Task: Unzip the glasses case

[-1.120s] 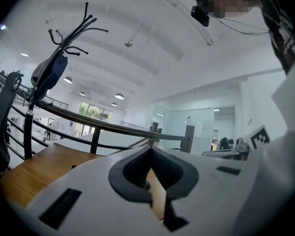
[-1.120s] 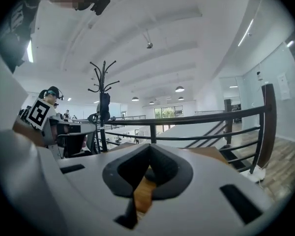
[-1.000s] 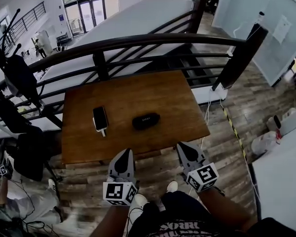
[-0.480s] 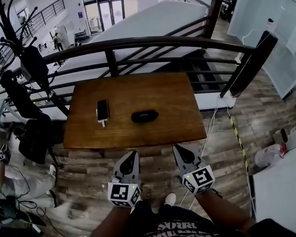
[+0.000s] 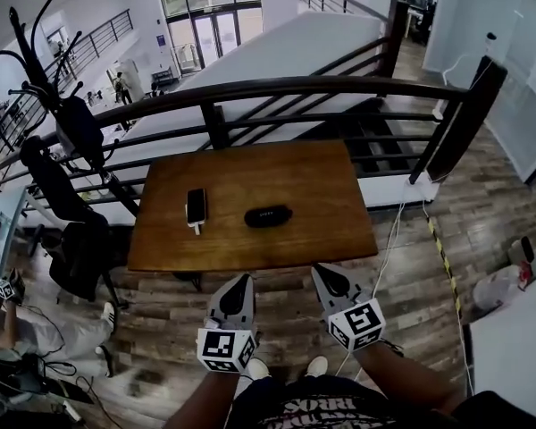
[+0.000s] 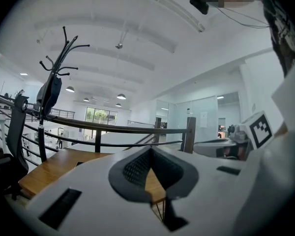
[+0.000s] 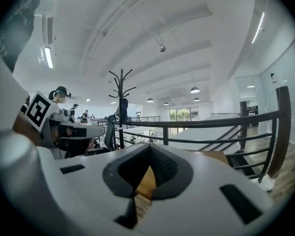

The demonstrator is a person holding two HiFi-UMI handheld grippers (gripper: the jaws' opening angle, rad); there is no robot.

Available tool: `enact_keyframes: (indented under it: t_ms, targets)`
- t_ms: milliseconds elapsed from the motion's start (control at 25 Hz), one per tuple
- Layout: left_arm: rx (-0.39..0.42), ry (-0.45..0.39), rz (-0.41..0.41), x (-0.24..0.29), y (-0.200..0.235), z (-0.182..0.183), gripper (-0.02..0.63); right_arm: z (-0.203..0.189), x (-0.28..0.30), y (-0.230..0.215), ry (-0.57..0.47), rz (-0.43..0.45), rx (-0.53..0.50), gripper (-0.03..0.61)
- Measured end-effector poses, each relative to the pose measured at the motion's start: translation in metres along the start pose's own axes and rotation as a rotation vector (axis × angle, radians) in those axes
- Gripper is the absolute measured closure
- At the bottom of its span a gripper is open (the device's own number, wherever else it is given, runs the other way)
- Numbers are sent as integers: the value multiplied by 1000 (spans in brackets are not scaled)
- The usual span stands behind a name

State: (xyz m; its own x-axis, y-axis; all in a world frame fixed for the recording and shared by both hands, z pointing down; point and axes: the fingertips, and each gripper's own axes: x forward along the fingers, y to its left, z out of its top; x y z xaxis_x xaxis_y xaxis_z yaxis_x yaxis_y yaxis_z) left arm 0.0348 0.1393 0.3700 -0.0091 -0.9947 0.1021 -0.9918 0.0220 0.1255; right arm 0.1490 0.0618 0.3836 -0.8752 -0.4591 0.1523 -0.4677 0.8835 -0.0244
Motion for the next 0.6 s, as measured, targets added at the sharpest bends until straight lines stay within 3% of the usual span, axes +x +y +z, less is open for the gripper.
enact_keyframes:
  t_ms: [600]
  targets:
    - [-1, -14, -49, -6, 10, 10, 611, 8, 6, 27, 5, -12, -19, 580]
